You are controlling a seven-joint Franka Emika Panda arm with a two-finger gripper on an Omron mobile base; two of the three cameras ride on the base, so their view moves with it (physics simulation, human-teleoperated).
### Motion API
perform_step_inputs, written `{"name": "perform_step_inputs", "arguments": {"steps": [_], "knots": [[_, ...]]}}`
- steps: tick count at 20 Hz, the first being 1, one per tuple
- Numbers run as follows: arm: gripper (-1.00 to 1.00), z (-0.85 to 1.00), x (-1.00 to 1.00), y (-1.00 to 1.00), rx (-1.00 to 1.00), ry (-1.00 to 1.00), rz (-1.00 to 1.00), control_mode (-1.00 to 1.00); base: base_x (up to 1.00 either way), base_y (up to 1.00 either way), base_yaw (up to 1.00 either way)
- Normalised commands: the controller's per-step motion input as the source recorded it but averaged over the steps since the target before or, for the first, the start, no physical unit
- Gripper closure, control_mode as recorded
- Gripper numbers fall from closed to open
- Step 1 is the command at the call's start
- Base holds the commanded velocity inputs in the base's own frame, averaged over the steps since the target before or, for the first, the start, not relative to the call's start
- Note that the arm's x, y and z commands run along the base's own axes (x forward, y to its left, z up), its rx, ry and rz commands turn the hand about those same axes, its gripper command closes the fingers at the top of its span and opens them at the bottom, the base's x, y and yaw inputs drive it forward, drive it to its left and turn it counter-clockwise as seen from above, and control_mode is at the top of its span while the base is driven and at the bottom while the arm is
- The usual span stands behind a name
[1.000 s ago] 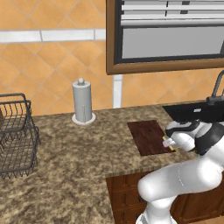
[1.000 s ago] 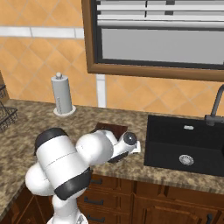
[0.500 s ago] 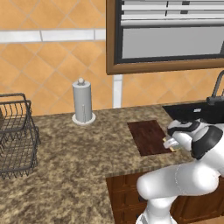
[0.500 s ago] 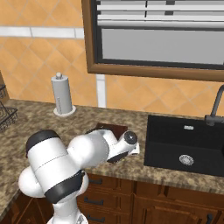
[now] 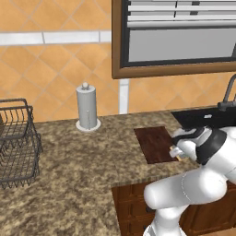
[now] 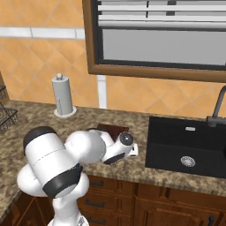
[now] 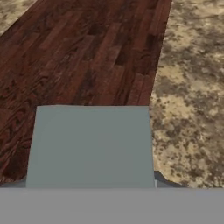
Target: Pick up the sponge from the counter and clean the cutting board by briefly scrubbing or pressing down on the cutting board. Once finished, release the sponge.
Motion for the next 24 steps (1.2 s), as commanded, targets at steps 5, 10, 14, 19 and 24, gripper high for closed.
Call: {"name": "perform_step_inputs", "arguments": {"steps": [5,10,14,19,24], "knots": [[1.00,-0.15,0.07,0.20,0.00,0.05,0.00,-1.00,0.00,0.00,0.00],[1.00,-0.02,0.17,0.26,0.00,0.07,0.00,-1.00,0.00,0.00,0.00],[1.00,0.00,0.12,0.18,0.00,0.16,0.00,-1.00,0.00,0.00,0.00],[1.00,0.00,0.31,0.03,0.00,0.13,0.00,-1.00,0.00,0.00,0.00],[1.00,0.00,0.30,0.07,0.00,0.12,0.00,-1.00,0.00,0.00,0.00]]}}
